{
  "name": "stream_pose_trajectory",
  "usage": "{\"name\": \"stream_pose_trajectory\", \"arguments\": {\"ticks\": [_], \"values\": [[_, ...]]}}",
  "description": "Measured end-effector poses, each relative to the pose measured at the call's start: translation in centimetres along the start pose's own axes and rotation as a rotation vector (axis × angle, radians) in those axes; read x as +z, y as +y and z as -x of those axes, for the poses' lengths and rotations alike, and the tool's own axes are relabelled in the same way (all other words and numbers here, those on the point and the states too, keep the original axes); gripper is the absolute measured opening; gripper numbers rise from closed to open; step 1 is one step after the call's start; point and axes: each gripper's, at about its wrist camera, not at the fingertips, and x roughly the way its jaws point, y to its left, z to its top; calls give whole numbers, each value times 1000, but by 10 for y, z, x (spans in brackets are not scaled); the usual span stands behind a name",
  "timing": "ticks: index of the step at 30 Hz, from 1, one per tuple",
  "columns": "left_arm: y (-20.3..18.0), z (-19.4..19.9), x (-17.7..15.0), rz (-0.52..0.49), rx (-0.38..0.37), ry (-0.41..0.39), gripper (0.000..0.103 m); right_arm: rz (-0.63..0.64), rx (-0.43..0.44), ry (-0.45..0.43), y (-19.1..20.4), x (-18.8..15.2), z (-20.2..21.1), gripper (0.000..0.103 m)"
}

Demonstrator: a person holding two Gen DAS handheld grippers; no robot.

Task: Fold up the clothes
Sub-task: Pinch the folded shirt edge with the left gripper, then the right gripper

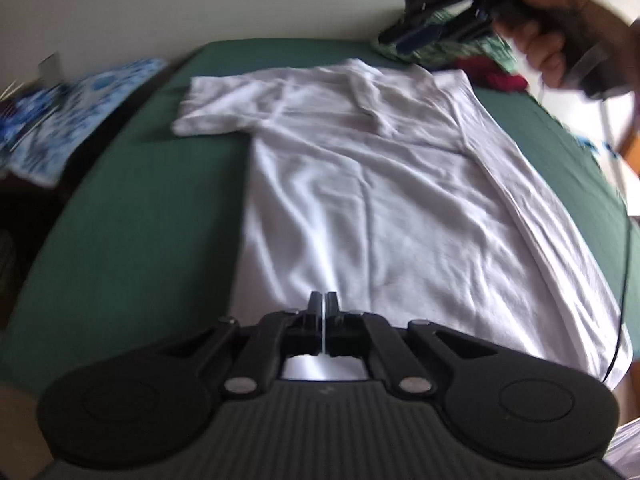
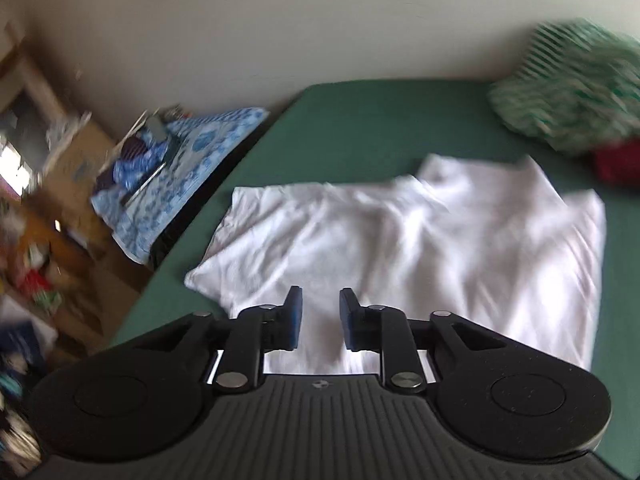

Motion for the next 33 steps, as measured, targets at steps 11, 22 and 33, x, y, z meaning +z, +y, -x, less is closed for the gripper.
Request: {"name": "stream_pose_trajectory", "arguments": {"ticks": [11,22,33], "values": [[40,-10,32,1,21,-54,29,232,-26,64,116,54,-140,39],[142,-120,136,389,-73,-119,34,259,-271,160,147,100,-243,42],[160,-141,138,418,-78,-118,46,285,-402,218,163,110,-270,45]]}}
